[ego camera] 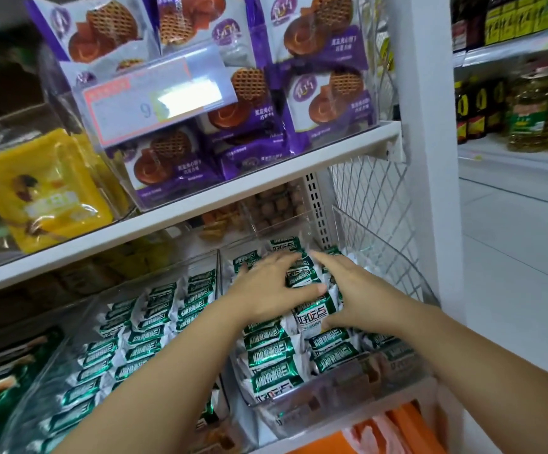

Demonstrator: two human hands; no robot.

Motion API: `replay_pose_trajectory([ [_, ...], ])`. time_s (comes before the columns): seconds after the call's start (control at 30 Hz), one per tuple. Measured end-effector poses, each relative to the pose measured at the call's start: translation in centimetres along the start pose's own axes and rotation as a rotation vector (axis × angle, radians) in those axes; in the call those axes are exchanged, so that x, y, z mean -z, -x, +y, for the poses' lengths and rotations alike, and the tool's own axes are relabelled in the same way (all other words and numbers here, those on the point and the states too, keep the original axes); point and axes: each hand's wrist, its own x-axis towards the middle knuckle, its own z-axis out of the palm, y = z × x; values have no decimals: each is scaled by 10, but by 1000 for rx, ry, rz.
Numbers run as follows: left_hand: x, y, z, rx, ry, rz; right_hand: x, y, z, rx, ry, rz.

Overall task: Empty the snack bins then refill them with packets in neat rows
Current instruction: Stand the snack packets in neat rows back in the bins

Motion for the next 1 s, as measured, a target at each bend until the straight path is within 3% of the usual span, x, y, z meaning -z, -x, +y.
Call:
replay_pose_trajectory([
  [0.13,-5,-3,2,69,-195,-134,0,-5,5,1,-26,-83],
  [0.5,-7,-4,-1,174,-188,-182,-6,-7,2,7,46,-67],
  [0.67,-5,-24,9,162,-180,24,-2,-5,5,-19,-59,-98],
  [1.0,-20,-17,-3,94,-147,-85,12,-6,5,-89,-170,-163],
])
